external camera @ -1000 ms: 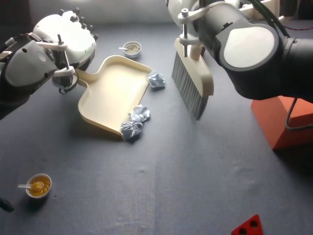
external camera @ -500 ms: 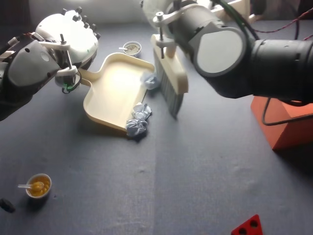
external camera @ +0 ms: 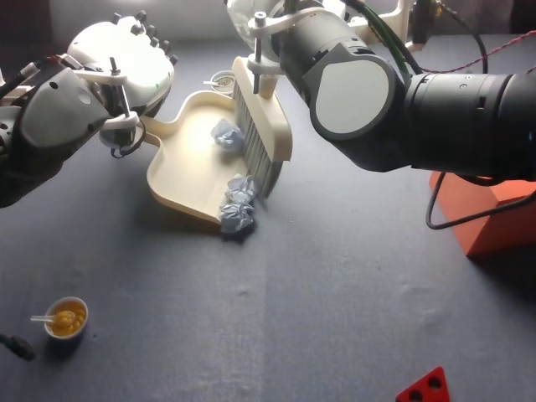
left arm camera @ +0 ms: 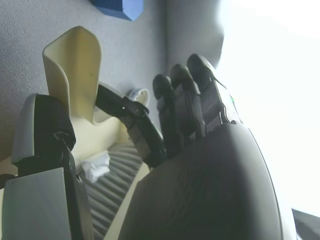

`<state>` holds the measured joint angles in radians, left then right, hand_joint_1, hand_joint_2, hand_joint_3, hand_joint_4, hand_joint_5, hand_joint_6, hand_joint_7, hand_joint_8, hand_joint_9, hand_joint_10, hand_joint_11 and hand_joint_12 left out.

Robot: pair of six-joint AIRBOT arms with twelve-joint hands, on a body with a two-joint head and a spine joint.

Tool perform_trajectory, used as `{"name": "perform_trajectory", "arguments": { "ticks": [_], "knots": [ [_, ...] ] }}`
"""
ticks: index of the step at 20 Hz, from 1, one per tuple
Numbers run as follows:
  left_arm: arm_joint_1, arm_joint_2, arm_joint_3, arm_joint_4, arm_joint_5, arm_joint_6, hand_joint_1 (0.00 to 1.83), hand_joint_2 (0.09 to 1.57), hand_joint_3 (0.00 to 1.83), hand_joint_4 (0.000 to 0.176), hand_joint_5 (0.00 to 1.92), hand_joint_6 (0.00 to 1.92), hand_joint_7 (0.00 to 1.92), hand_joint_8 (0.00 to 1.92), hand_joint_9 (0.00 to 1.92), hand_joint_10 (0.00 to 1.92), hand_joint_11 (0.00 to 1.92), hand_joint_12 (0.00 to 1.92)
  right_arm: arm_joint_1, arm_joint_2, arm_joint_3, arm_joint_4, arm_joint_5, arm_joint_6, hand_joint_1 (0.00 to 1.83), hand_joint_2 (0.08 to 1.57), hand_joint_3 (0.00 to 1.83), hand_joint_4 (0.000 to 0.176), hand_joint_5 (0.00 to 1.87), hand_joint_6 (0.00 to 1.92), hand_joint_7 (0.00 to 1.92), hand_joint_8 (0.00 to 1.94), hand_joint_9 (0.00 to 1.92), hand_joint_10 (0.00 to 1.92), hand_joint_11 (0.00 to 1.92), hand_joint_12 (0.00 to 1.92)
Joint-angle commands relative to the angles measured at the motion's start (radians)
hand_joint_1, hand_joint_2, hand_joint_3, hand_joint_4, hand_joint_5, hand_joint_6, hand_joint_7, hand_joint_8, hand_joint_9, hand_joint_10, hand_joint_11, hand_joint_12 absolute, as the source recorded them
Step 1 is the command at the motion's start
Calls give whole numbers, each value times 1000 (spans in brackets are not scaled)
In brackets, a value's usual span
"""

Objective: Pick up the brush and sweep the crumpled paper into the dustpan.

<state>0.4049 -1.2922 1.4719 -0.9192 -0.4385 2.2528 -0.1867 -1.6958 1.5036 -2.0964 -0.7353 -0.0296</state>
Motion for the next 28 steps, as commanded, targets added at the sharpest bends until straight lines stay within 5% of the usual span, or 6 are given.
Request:
{"name": "perform_trajectory", "arguments": {
  "ticks": [1, 4, 6, 8, 11, 28],
  "knots": [
    [-12, 9, 2, 36, -86, 5, 1093, 1091, 0, 19, 1041, 881, 370, 1, 272, 2, 78, 418, 5, 2, -2, -88, -81, -3, 1618, 1158, 0, 176, 1052, 1921, 1123, 1941, 1172, 1921, 1234, 1921],
    [-12, 11, -1, 36, -86, 5, 1076, 1092, 0, 59, 1036, 889, 382, 5, 288, 6, 101, 430, 3, 2, -3, -105, -113, 31, 1593, 1154, 0, 176, 1052, 1921, 1134, 1941, 1179, 1921, 1249, 1921],
    [-11, 16, -6, 36, -85, 6, 1084, 1105, 2, 15, 1007, 935, 350, 1, 255, 3, 64, 422, 0, 2, -11, -113, -131, 32, 1600, 1151, 0, 176, 1057, 1921, 1147, 1941, 1201, 1921, 1276, 1921],
    [-9, 28, -15, 36, -84, 5, 1058, 1103, 0, 88, 1011, 929, 357, 2, 251, 1, 46, 423, -1, 25, -37, -133, -183, 32, 1592, 1141, 0, 176, 1048, 1921, 1128, 1941, 1187, 1921, 1247, 1921],
    [-2, 39, -21, 28, -90, 5, 1095, 1097, 0, 2, 1027, 902, 368, 5, 277, 7, 88, 448, 0, 84, -110, -137, -196, 18, 1592, 1144, 0, 176, 1045, 1921, 1136, 1941, 1201, 1921, 1237, 1921],
    [30, 76, -57, 9, -87, -19, 1092, 1097, 0, 9, 1027, 904, 368, 9, 261, 6, 65, 483, 56, 109, -285, 303, -267, -387, 1585, 1153, 1, 176, 1067, 1921, 1115, 1941, 1164, 1921, 1207, 1921]
  ]
}}
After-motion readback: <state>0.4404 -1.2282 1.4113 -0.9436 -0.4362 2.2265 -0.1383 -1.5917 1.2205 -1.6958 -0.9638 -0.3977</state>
